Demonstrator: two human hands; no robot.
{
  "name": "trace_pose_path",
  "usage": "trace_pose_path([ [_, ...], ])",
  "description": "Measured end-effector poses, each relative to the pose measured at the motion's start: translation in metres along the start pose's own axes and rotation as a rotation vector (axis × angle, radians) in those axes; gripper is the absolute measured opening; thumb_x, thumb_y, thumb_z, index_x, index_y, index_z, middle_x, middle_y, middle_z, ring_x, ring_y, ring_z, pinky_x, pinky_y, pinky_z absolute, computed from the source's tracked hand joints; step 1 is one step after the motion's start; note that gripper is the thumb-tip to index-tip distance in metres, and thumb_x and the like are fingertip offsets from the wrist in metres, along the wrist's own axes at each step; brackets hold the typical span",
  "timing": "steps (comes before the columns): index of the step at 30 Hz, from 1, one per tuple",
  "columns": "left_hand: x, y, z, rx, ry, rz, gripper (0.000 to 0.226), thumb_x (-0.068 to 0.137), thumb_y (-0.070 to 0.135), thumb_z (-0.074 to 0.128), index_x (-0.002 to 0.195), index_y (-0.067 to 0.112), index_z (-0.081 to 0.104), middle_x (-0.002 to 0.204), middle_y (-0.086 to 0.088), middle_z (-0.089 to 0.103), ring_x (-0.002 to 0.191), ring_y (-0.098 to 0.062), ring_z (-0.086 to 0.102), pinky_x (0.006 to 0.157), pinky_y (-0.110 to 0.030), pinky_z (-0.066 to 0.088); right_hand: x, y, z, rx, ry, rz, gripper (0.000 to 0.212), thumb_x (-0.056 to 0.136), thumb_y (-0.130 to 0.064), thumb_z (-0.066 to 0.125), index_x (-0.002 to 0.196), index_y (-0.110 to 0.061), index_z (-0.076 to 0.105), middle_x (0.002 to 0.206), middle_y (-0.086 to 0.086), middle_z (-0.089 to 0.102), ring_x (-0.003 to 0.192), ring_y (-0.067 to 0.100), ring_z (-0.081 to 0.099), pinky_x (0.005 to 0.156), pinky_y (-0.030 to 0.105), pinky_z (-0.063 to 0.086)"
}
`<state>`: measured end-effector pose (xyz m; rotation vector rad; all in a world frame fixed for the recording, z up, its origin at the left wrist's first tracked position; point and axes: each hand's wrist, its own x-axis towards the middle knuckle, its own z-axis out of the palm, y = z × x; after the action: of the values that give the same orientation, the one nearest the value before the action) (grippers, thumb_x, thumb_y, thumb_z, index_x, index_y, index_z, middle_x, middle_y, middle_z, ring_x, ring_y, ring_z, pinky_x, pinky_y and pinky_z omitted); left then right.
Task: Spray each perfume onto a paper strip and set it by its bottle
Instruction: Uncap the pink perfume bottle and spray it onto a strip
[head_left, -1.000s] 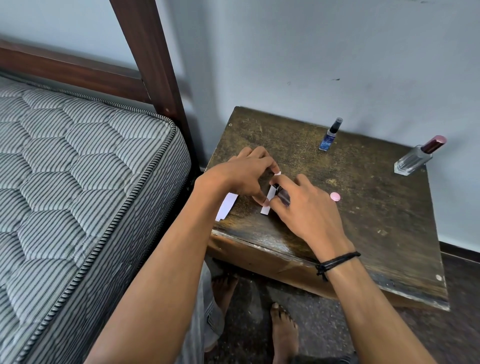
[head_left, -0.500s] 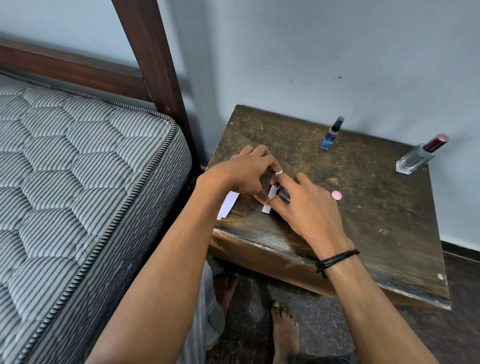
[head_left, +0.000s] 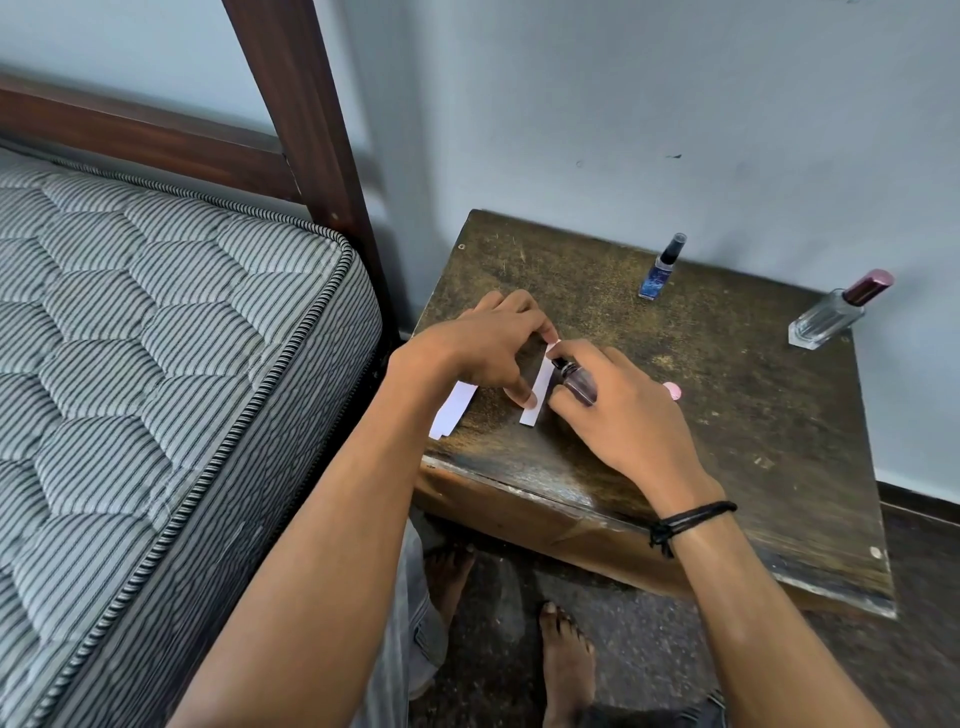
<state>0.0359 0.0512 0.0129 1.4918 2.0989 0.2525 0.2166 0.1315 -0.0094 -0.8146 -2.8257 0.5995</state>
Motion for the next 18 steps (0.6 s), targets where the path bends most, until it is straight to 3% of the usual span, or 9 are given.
trace_pose_path([
  [6, -0.0015, -0.0012, -0.0008, -0.043, 0.001, 0.001, 0.078, 0.072, 0.034, 0.088, 0.139, 0.028, 0.048, 0.136, 0.006, 0.037, 0.125, -0.015, 0.029, 0.111, -0.037, 0.033, 0.0, -0.0001, -0.0016, 0.025, -0.012, 0.007, 0.037, 0.095, -0.044, 0.054, 0.131, -0.045, 0.051, 0.102, -0.003, 0.059, 0.083, 0.027, 0.063, 0.063, 0.038, 0.051],
  [18, -0.0019, -0.0011, -0.0024, -0.042, -0.004, 0.006, 0.079, 0.072, 0.033, 0.088, 0.14, 0.028, 0.047, 0.136, 0.007, 0.036, 0.127, -0.015, 0.028, 0.112, -0.038, 0.034, -0.0037, -0.0052, -0.0036, 0.056, -0.013, 0.028, 0.041, 0.096, -0.045, 0.052, 0.137, -0.046, 0.049, 0.106, -0.004, 0.059, 0.085, 0.025, 0.064, 0.068, 0.041, 0.054],
])
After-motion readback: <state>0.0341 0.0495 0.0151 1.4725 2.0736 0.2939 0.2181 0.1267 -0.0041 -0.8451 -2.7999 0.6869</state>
